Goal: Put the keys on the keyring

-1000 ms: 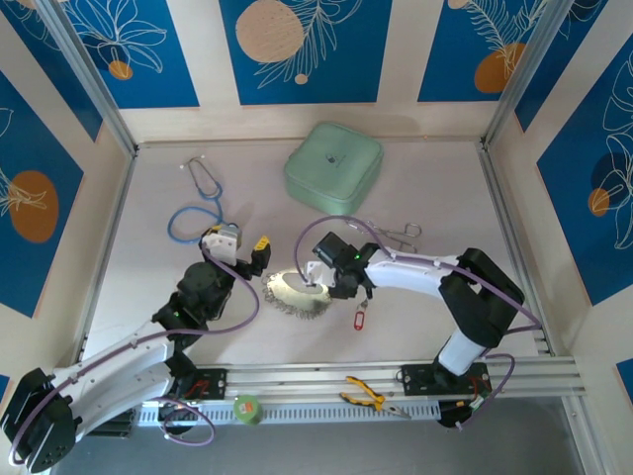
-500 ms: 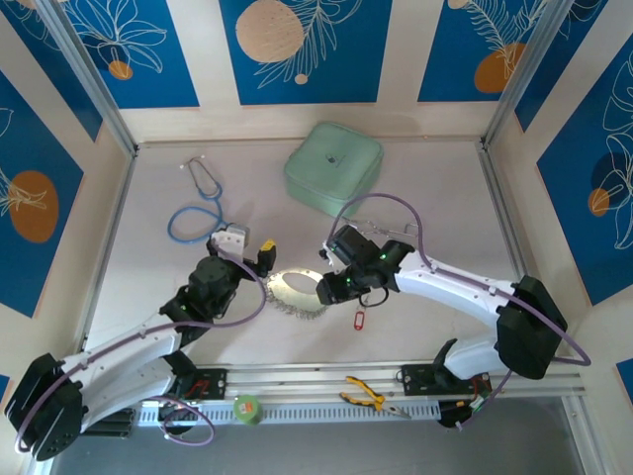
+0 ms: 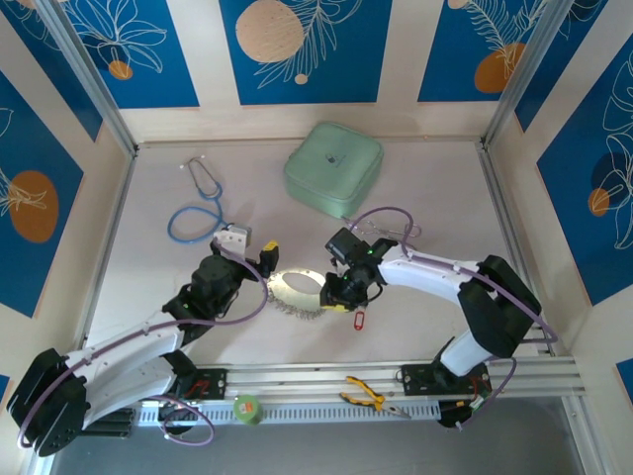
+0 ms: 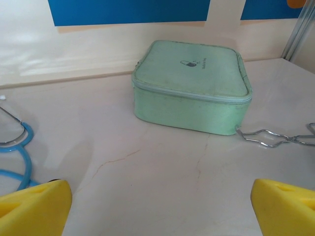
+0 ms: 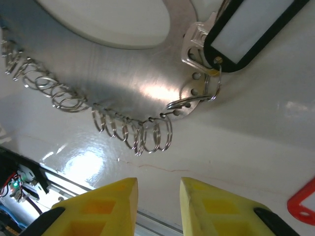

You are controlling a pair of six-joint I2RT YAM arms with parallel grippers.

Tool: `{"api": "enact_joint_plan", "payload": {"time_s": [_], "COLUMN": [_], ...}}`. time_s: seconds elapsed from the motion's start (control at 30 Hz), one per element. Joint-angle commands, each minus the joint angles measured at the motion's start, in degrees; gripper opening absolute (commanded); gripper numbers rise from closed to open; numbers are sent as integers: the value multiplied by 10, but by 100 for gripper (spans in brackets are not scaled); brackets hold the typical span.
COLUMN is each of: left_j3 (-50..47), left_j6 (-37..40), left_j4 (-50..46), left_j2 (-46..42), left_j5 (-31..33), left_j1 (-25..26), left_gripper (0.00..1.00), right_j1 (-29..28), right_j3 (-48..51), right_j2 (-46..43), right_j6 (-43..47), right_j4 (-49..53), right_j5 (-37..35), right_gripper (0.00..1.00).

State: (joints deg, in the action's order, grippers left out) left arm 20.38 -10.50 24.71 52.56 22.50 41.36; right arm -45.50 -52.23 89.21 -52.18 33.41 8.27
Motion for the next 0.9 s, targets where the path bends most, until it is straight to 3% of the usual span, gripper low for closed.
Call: {"api": "enact_joint_plan", "payload": {"time_s": [0.0,0.43,0.87], "left_j3": [10,9,6], "left_j6": [-6,0,8], "left_j4": [20,24,21], "left_j2": [-12,-15,-24], "left_j5": [-10,-12,-7], "left_j1": [-4,-4,-4], "left_gripper": [93,93,93], "right_j1": [3,7,9], "right_j3": [-1,-16,-23], "right_j2": [21,64,75], "right_j6": [-8,1,2], "right_j4": [-6,-21,-29], "right_j5": [21,35,41], "right_gripper": [28,26,16]}}
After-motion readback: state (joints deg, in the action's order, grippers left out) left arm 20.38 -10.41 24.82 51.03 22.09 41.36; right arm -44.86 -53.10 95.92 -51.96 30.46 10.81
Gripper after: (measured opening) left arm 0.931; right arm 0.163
